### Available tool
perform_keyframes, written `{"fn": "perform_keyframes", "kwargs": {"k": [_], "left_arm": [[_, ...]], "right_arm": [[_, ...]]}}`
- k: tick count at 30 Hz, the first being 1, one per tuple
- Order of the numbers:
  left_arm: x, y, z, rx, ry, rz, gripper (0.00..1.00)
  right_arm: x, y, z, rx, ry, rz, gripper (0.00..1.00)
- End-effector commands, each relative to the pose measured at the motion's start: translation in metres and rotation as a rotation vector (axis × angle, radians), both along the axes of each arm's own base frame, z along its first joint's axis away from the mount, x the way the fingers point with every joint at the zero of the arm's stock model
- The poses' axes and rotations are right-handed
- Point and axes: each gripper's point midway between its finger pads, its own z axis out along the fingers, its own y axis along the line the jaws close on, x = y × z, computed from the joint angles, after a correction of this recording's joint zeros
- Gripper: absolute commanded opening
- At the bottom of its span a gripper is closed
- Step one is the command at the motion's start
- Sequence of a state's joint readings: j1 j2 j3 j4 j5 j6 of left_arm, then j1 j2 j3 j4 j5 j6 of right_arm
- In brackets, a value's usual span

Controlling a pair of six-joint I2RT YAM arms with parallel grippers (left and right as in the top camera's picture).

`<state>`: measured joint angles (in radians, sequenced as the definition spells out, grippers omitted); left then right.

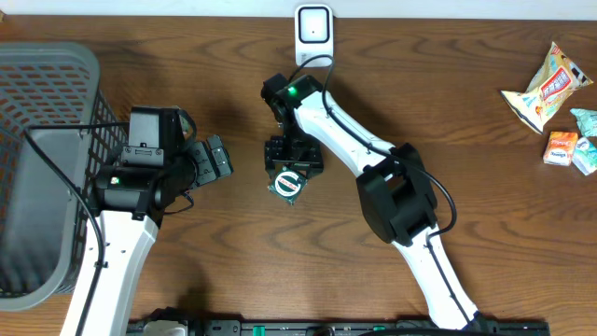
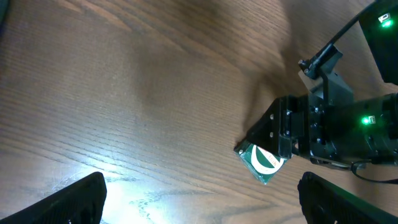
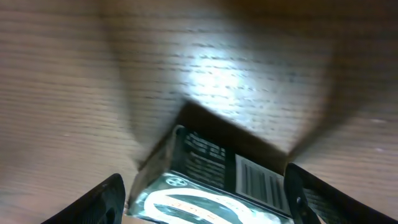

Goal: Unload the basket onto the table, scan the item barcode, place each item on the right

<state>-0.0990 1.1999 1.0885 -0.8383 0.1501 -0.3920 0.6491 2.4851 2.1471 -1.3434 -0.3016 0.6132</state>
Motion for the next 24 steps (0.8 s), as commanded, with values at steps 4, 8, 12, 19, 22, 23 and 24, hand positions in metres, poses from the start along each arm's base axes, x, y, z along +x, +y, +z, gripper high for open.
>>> {"fn": "perform_keyframes", "kwargs": {"k": [4,8,12,19,22,23,24], "left_arm": [[0.002,0.004,0.002,0.012,-0.006,0.01,0.98],[0.002,0.004,0.002,0.012,-0.006,0.01,0.98],[0.002,0.004,0.002,0.012,-0.006,0.01,0.98],[0.002,0.004,0.002,0.012,-0.005,0.01,0.98],[0.002,0.004,0.002,0.012,-0.005,0.01,0.98],[0.002,0.004,0.002,0.012,-0.005,0.01,0.98],[0.002,0.004,0.002,0.012,-0.006,0.01,0.98]], "right_arm": [[-0.009,-0.012,-0.006,-0.055,0.04,0.011,0.79],[-0.009,-0.038,-0.006,-0.168,0.038,0.015,0.82],[-0.014,-0.054,-0.003,-0.218,0.077,0.007,0.87],[-0.021,-0.051,-0.002,-0.227,0.085,0.025,0.96],[-0.025,-0.044,-0.002,-0.224,0.077,0.044,0.95],[-0.026,-0.042,-0.003,-0.223,0.073,0.05,0.95],[-0.027,-0.039,-0.003,-0.223,0.069,0.057,0.96]]}}
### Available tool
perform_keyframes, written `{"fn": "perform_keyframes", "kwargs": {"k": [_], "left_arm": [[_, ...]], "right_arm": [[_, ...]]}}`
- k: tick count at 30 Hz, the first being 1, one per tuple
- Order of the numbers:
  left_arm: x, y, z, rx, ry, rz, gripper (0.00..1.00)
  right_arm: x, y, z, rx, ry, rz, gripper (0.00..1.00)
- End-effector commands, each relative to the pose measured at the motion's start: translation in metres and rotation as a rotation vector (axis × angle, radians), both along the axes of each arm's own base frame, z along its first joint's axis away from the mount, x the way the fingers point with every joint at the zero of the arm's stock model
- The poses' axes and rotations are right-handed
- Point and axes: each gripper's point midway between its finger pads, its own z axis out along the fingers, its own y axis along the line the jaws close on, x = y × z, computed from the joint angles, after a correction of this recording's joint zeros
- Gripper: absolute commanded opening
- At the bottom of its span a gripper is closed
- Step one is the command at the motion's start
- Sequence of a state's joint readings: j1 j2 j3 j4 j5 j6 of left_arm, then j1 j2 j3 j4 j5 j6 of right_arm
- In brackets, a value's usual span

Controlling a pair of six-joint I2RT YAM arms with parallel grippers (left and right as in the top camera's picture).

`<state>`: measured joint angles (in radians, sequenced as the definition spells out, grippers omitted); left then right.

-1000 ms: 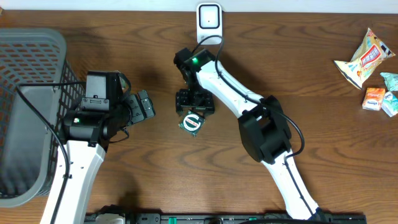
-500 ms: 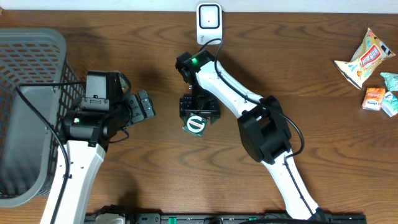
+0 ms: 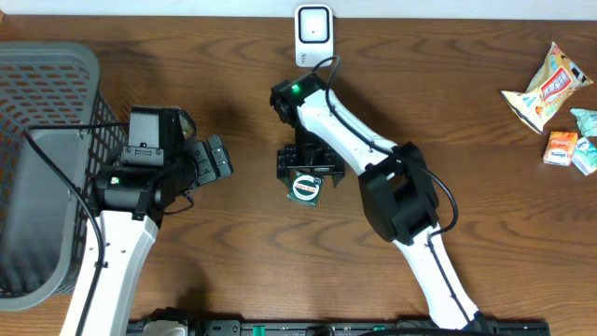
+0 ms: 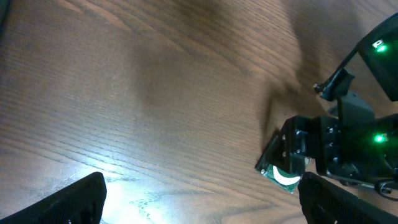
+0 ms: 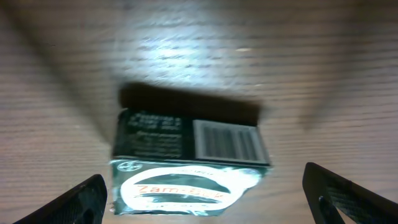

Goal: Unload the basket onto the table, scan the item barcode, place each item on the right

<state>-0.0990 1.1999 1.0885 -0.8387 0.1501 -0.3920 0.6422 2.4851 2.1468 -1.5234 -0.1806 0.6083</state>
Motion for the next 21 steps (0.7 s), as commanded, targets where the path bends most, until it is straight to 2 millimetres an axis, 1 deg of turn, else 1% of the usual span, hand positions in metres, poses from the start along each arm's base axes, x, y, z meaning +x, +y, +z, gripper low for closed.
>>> {"fn": "perform_keyframes", "kwargs": {"k": [1,4,9,15,18,19,21], "left_arm": [[0.002,0.004,0.002,0.012,-0.006,0.01,0.98],[0.002,0.004,0.002,0.012,-0.006,0.01,0.97],[0.002,0.004,0.002,0.012,-0.006,0.01,0.98],[0.002,0.004,0.002,0.012,-0.006,0.01,0.97],[0.002,0.004,0.002,0.012,-0.006,0.01,0.98],[0.002,0.004,0.002,0.012,-0.006,0.01,0.98],[0.002,0.004,0.002,0.012,-0.006,0.01,0.98]], "right_arm": [[-0.008,0.008,-0.007,-0.018,-0.003,0.043,0.95],[-0.009,0.014,-0.009,-0.024,-0.029,0.07,0.94],[-0.014,0.02,-0.01,-0.041,-0.049,0.106,0.89],[-0.014,0.021,-0.01,-0.056,-0.067,0.127,0.83],[-0.007,0.016,-0.011,-0.088,-0.102,0.145,0.8],[-0.004,0.014,-0.012,-0.095,-0.117,0.17,0.8],[0.003,0.014,-0.013,-0.083,-0.144,0.248,0.75]]}}
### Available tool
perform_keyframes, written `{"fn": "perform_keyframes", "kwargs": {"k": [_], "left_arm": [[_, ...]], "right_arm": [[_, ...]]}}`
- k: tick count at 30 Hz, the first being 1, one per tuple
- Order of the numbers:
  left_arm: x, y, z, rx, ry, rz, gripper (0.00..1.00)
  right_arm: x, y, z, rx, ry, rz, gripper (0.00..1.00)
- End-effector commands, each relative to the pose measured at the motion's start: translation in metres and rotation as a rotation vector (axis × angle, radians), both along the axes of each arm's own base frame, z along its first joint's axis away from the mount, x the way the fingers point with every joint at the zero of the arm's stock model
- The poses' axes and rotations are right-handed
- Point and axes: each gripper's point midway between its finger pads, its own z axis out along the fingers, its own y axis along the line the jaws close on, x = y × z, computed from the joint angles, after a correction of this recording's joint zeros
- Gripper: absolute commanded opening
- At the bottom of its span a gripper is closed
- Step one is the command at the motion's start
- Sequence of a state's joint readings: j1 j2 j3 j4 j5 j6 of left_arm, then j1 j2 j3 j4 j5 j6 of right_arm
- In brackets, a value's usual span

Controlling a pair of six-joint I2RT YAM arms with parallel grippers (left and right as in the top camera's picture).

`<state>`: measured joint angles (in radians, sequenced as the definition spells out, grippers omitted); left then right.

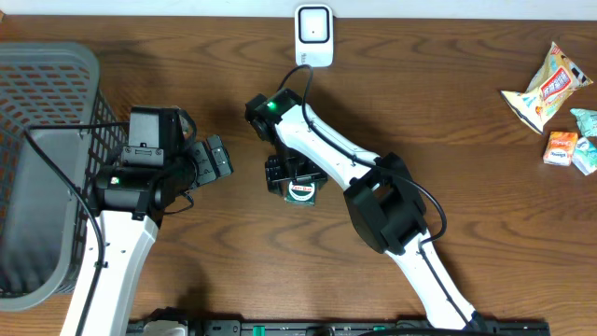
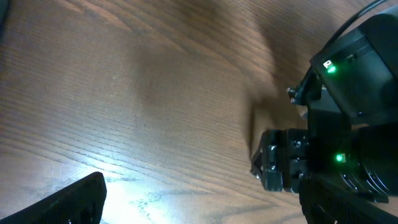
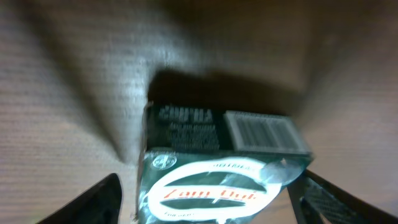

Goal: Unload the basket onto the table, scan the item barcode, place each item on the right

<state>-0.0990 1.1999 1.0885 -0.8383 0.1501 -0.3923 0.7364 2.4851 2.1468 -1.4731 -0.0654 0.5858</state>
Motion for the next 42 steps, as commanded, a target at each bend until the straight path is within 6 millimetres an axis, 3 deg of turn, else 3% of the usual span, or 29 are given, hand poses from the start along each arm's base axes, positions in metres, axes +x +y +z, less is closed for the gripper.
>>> {"fn": "perform_keyframes", "kwargs": {"k": [1,6,11,18,24,31,42], "left_arm": [[0.002,0.004,0.002,0.012,-0.006,0.01,0.98],[0.002,0.004,0.002,0.012,-0.005,0.01,0.97],[0.002,0.004,0.002,0.012,-0.006,0.01,0.98],[0.002,0.004,0.002,0.012,-0.006,0.01,0.98],[0.002,0.004,0.002,0.012,-0.006,0.01,0.98],[0.002,0.004,0.002,0.012,-0.006,0.01,0.97],[0.002,0.004,0.002,0.012,-0.005,0.01,0.97]], "right_arm": [[0.011,-0.005,-0.008,-0.02,-0.039,0.15,0.75],[0.016,-0.002,-0.009,0.027,-0.035,0.316,0.71],[0.018,0.0,-0.005,0.046,-0.04,0.366,0.72],[0.023,0.019,0.01,0.19,-0.034,0.491,0.73],[0.031,0.012,0.017,0.176,-0.043,0.362,0.74],[0.009,-0.016,0.022,0.068,0.065,0.187,0.78],[-0.006,0.004,0.005,0.071,0.053,0.251,0.82]]}}
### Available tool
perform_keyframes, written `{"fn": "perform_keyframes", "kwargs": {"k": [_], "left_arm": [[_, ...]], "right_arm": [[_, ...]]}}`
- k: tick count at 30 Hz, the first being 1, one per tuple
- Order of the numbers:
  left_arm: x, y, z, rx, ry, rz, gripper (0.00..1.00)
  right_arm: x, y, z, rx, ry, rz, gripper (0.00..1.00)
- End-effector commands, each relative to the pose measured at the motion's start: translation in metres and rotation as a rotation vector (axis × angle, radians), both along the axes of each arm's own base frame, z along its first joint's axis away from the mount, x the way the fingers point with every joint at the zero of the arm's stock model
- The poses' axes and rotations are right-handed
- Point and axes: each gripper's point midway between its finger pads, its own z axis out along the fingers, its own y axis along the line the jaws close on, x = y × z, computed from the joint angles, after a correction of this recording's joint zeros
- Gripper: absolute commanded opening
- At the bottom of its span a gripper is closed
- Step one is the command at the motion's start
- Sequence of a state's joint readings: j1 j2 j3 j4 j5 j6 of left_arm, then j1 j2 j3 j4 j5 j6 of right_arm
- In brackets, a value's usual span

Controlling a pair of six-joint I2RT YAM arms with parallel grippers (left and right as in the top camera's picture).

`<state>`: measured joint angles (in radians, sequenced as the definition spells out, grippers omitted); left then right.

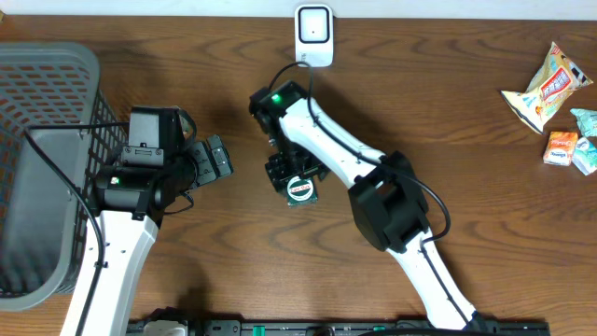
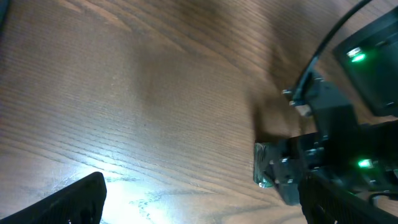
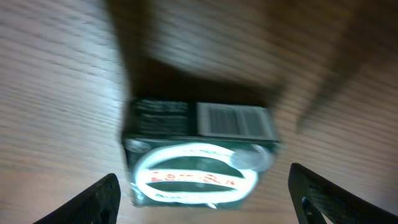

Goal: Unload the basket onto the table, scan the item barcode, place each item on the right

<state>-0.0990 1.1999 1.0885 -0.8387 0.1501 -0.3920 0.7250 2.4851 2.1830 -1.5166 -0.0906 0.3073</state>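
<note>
A small dark green box (image 1: 300,190) with a white oval label lies flat on the wooden table (image 1: 485,215). In the right wrist view the box (image 3: 199,158) sits between the two wide-spread fingers (image 3: 102,196), its barcode (image 3: 233,119) on the far side face. My right gripper (image 1: 291,174) hovers open just above it, touching nothing. The white scanner (image 1: 313,35) stands at the table's far edge. My left gripper (image 1: 216,161) is open and empty, off to the left of the box (image 2: 261,171).
A grey mesh basket (image 1: 42,159) fills the left side. Snack packets (image 1: 546,86) and small wrapped items (image 1: 569,147) lie at the far right. The right arm (image 1: 345,149) stretches from the front edge across the middle.
The right wrist has shifted slightly and turned, so the box now shows squarer and a bit farther off in its view. The box stays on the table. The left arm has not moved.
The box first lay cornerwise under my open right gripper. Then it lay a little farther right and squared up, barcode side facing away. After that the right arm swung left over it, and now hovers there, still open.
</note>
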Motion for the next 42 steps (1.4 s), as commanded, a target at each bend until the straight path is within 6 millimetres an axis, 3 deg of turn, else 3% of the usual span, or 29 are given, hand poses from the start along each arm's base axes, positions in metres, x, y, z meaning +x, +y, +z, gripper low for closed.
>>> {"fn": "perform_keyframes", "kwargs": {"k": [1,7,27,36,42], "left_arm": [[0.002,0.004,0.002,0.012,-0.006,0.01,0.98],[0.002,0.004,0.002,0.012,-0.006,0.01,0.97],[0.002,0.004,0.002,0.012,-0.006,0.01,0.98],[0.002,0.004,0.002,0.012,-0.006,0.01,0.98],[0.002,0.004,0.002,0.012,-0.006,0.01,0.97]], "right_arm": [[-0.005,0.006,-0.005,-0.012,-0.008,0.005,0.81],[0.0,-0.001,-0.007,-0.079,-0.065,0.005,0.83],[-0.016,-0.016,-0.008,-0.132,0.006,0.033,0.86],[-0.022,-0.021,0.003,-0.147,0.021,0.035,0.95],[-0.013,-0.021,0.015,-0.146,-0.043,-0.003,0.96]]}}
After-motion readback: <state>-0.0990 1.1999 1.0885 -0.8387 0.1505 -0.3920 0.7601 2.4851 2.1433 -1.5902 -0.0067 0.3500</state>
